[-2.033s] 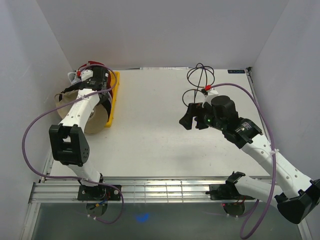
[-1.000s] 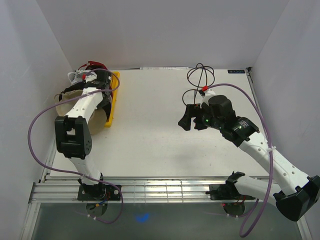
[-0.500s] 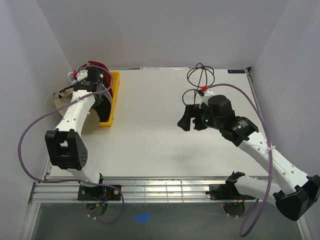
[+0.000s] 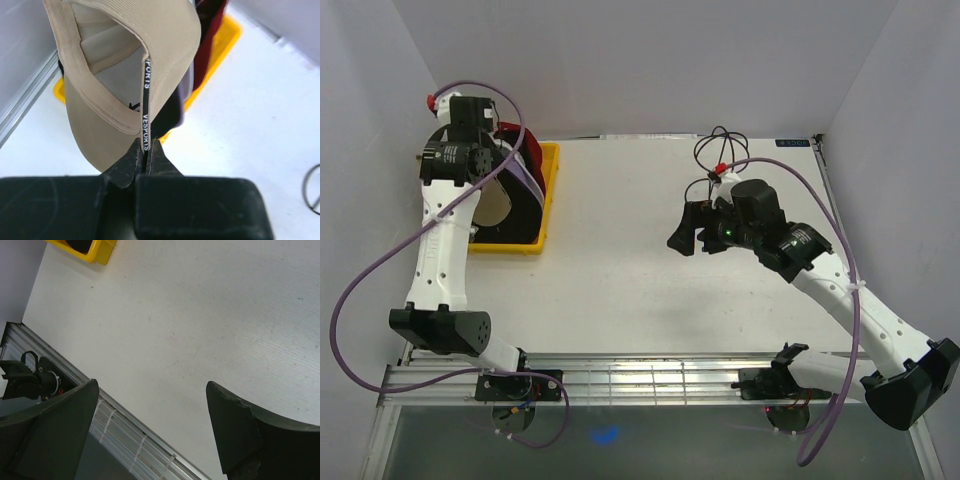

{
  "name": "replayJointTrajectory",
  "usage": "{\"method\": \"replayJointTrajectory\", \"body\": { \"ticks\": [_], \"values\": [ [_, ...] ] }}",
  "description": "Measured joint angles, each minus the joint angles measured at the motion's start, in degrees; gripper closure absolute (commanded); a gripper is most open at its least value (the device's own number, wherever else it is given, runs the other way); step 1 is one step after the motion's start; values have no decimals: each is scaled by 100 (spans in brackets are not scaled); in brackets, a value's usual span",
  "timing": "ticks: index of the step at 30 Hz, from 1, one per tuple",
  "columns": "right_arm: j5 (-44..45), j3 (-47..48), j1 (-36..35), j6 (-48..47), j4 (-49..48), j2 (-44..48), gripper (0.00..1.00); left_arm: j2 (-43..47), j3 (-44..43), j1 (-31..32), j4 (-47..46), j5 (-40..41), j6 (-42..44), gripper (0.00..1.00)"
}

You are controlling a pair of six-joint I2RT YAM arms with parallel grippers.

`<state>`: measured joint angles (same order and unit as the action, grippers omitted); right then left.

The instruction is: Stack the hats

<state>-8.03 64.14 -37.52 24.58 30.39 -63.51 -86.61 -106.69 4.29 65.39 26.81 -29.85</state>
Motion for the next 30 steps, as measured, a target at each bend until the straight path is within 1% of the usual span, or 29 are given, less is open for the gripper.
{"method": "replayJointTrajectory", "body": {
  "ticks": [4, 7, 10, 15, 16, 19, 22, 26, 27, 28, 30],
  "values": [
    [-2, 238, 0, 4, 2, -4, 6, 11, -949, 151, 155, -374, -48, 100],
    [85, 382, 0, 11, 61, -2, 6, 13, -1434, 295, 125, -837, -177, 100],
    [293, 581, 7, 31, 179, 20, 5, 72, -1502, 461, -181, -1390, -341, 100],
    [890, 1106, 98, 55, 422, 162, 4, 20, -1364, 955, -1202, -2369, -789, 100],
    [1071, 1215, 122, 55, 446, 201, 7, -28, -1346, 1104, -1475, -2535, -885, 100],
    [1727, 1530, 304, 26, 584, 330, 9, -111, -1016, 1513, -2566, -3051, -1191, 100],
    [1980, 1851, 986, -2, 730, 345, 9, -114, -271, 1801, -4022, -3615, -1635, 100],
    [1725, 2406, 2050, 7, 955, 81, 9, -444, 321, 2140, -5702, -4124, -2227, 100],
    [1615, 2529, 2212, 11, 999, -4, 9, -619, 422, 2225, -6260, -4205, -2387, 100],
    [1486, 2614, 2323, 28, 1019, -79, 9, -699, 481, 2312, -6509, -4236, -2461, 100],
    [1224, 2704, 2479, 61, 1043, -184, 9, -861, 883, 2527, -7488, -4286, -2732, 100]
  ]
}}
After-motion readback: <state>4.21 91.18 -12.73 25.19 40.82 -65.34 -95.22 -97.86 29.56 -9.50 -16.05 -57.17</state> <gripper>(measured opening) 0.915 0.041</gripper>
